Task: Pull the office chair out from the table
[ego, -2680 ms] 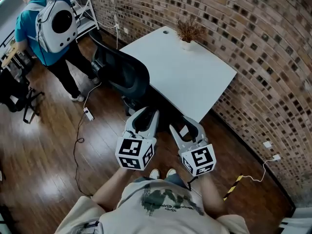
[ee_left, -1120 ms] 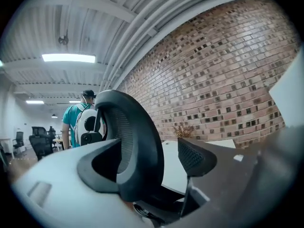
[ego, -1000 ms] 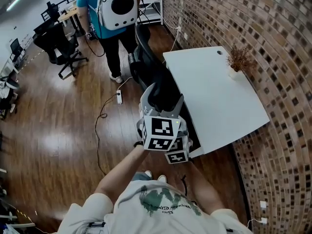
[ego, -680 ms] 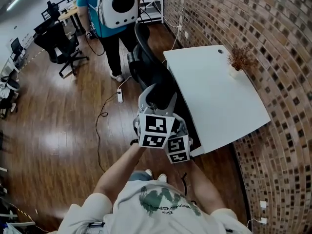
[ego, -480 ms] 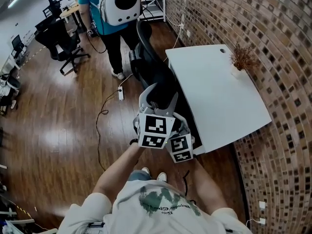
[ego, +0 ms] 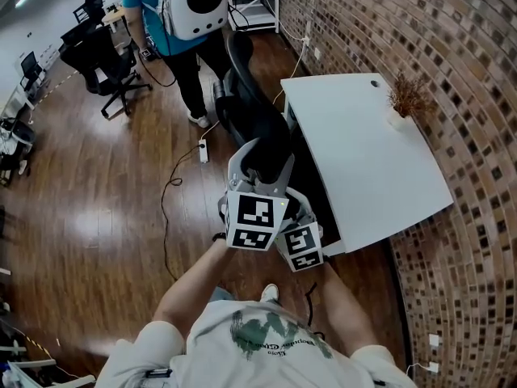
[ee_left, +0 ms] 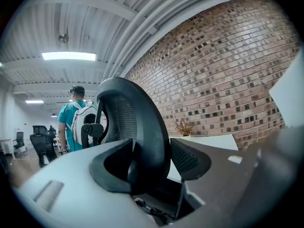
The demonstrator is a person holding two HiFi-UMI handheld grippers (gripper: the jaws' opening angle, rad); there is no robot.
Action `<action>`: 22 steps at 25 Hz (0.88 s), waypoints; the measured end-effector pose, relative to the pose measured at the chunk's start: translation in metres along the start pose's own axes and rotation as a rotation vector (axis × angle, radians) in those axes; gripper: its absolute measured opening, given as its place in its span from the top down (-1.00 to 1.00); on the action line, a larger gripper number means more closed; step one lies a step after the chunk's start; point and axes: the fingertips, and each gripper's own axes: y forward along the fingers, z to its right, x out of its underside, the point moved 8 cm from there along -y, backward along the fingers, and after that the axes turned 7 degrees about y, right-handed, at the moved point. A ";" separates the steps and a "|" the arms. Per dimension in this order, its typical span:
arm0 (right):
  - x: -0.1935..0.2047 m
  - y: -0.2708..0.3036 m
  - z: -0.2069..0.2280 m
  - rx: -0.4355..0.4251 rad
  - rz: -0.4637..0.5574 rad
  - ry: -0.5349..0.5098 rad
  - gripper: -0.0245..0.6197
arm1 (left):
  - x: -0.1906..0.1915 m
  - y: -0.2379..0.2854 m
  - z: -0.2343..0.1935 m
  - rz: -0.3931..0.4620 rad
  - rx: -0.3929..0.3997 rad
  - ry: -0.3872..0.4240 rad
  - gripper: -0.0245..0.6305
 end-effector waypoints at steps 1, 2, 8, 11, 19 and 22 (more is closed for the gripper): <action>0.000 0.001 -0.004 -0.004 0.001 0.000 0.56 | 0.001 -0.003 -0.003 0.001 -0.001 0.000 0.11; -0.001 0.003 -0.008 -0.008 0.000 -0.001 0.56 | 0.003 -0.006 -0.006 0.003 -0.002 0.000 0.11; -0.003 0.017 -0.033 -0.021 -0.007 -0.001 0.56 | 0.012 -0.025 -0.029 0.010 -0.001 -0.007 0.11; -0.006 0.024 -0.050 -0.026 -0.009 -0.001 0.56 | 0.017 -0.036 -0.041 0.014 -0.005 -0.007 0.11; -0.013 0.050 -0.099 -0.034 -0.013 0.006 0.51 | 0.033 -0.065 -0.081 0.023 -0.019 -0.029 0.11; -0.014 0.063 -0.115 -0.050 -0.014 0.028 0.51 | 0.038 -0.075 -0.099 0.017 -0.025 -0.031 0.11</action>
